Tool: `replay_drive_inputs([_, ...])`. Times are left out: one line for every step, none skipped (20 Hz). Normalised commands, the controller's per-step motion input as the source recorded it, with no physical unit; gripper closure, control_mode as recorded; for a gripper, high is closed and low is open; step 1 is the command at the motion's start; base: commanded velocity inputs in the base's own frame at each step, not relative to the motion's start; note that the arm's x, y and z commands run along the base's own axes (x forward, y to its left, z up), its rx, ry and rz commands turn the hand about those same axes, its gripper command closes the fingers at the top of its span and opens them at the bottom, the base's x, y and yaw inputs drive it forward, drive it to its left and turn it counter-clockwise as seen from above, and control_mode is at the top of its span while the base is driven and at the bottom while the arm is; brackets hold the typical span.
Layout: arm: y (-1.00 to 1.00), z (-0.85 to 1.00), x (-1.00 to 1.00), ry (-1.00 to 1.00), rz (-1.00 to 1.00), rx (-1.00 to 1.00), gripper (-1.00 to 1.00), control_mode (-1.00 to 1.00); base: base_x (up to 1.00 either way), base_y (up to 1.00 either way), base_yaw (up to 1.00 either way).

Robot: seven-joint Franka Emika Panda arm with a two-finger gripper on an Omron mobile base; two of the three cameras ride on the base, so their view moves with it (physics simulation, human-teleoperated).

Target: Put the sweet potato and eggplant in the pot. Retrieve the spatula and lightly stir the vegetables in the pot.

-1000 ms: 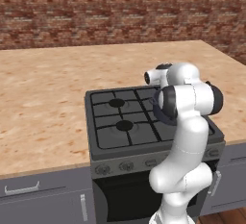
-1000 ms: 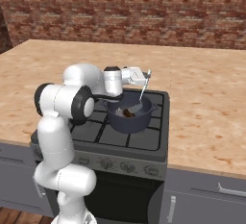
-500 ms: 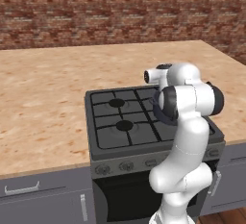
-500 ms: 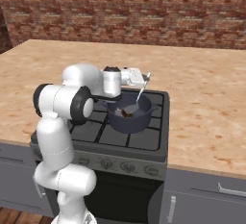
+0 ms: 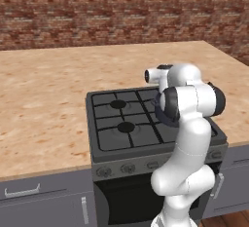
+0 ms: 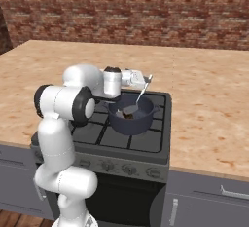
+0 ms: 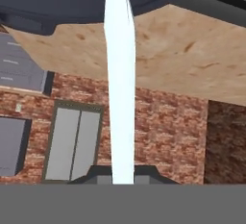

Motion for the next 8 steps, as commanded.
replay_drive_inputs([0.0, 0.0, 0.0, 0.0, -0.12, 0.0, 1.0, -1.0, 0.0, 0.0, 0.0])
replay_drive_inputs([-0.01, 0.0, 0.0, 0.0, -0.12, 0.0, 1.0, -1.0, 0.0, 0.0, 0.0])
replay_drive_inputs([0.0, 0.0, 0.0, -0.01, -0.13, 0.0, 1.0, -1.0, 0.0, 0.0, 0.0])
replay_drive_inputs([0.0, 0.0, 0.0, -0.02, -0.13, 0.0, 1.0, -1.0, 0.0, 0.0, 0.0])
replay_drive_inputs([0.0, 0.0, 0.0, -0.02, -0.12, 0.0, 1.0, -1.0, 0.0, 0.0, 0.0])
replay_drive_inputs([0.0, 0.0, -0.08, -0.03, -0.12, 0.0, 1.0, -1.0, 0.0, 0.0, 0.0])
replay_drive_inputs([0.0, -0.12, -0.05, 0.0, -0.13, 0.0, 1.0, -1.0, 0.0, 0.0, 0.0])
replay_drive_inputs([0.0, -0.17, 0.0, 0.0, -0.14, 0.02, 1.0, -1.0, 0.0, 0.0, 0.0])
